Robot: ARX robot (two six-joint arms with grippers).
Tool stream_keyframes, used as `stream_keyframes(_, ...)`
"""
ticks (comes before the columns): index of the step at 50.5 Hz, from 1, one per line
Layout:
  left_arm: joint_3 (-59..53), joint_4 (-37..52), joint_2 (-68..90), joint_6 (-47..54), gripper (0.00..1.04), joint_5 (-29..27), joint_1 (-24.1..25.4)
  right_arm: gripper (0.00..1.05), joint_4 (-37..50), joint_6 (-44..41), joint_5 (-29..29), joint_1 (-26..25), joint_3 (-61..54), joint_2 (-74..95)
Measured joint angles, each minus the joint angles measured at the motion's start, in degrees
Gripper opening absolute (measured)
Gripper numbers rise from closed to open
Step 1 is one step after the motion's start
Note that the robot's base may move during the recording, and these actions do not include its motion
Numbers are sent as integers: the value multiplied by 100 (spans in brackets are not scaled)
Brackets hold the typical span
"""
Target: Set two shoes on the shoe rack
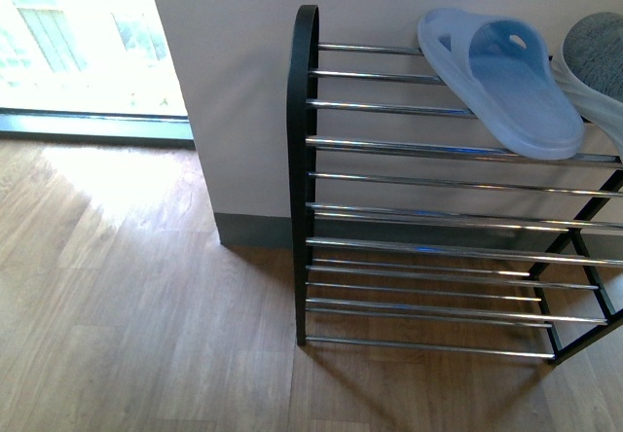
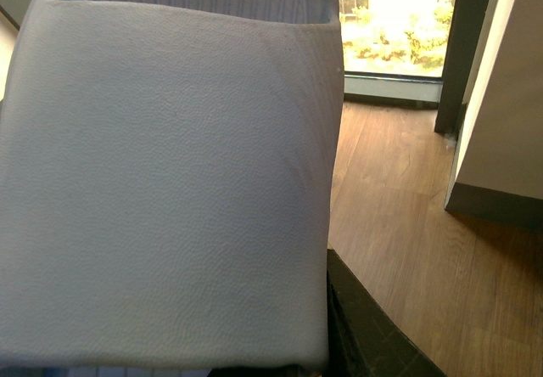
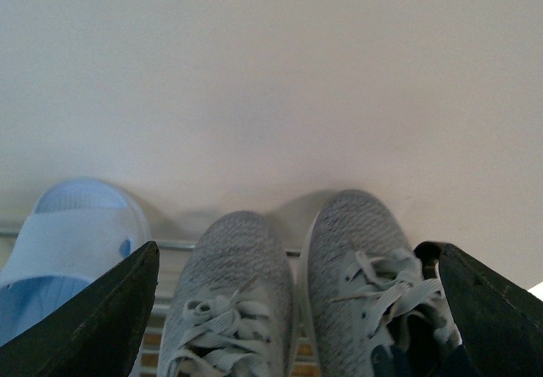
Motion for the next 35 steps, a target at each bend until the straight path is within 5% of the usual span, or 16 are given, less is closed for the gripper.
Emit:
stream_keyframes(5, 0, 0, 0, 0, 2, 0, 0, 96, 275, -31, 98, -98, -125, -66)
stream_keyframes(14, 0, 0, 0, 0, 2, -2, 2, 76, 1952, 299, -1071, -66, -986, -289)
stream_keyframes(35, 0, 0, 0, 0, 2, -9, 0, 12, 2850, 426, -426, 767, -3353, -1862)
